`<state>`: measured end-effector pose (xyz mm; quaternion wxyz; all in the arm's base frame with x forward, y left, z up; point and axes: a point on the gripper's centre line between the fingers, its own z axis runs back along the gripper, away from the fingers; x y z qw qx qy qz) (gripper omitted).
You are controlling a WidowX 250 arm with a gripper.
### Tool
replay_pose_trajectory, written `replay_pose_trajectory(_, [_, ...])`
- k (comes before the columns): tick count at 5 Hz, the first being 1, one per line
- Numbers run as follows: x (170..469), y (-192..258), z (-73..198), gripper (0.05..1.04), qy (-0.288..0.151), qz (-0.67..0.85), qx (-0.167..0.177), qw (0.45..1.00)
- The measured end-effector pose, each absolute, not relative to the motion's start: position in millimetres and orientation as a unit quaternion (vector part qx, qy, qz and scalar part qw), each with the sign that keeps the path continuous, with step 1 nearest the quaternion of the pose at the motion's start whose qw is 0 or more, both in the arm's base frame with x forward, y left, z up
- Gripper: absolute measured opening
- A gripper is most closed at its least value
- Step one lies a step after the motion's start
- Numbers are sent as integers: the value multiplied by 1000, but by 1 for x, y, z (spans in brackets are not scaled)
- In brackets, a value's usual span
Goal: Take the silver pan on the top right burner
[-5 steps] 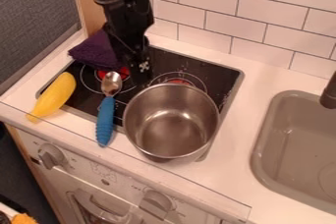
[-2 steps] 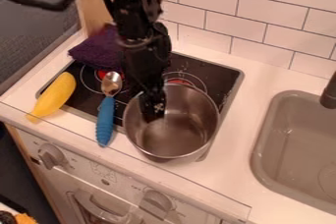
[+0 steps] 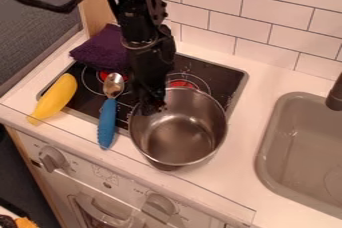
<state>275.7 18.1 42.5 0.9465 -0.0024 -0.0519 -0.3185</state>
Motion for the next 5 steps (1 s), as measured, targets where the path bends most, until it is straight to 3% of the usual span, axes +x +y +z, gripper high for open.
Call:
replay_pose_trajectory(1, [277, 19, 44, 163, -54, -314, 0, 948])
replay_pose_trajectory(2, [278, 14, 44, 84, -53, -321, 5, 946])
replay_pose_trajectory(3, [279, 6, 47, 73, -60, -324, -3, 944])
replay_pose_trajectory(4, [290, -22, 71, 68, -79, -339, -30, 937])
replay_pose_trajectory(5, [319, -40, 105, 64, -123, -335, -36, 934])
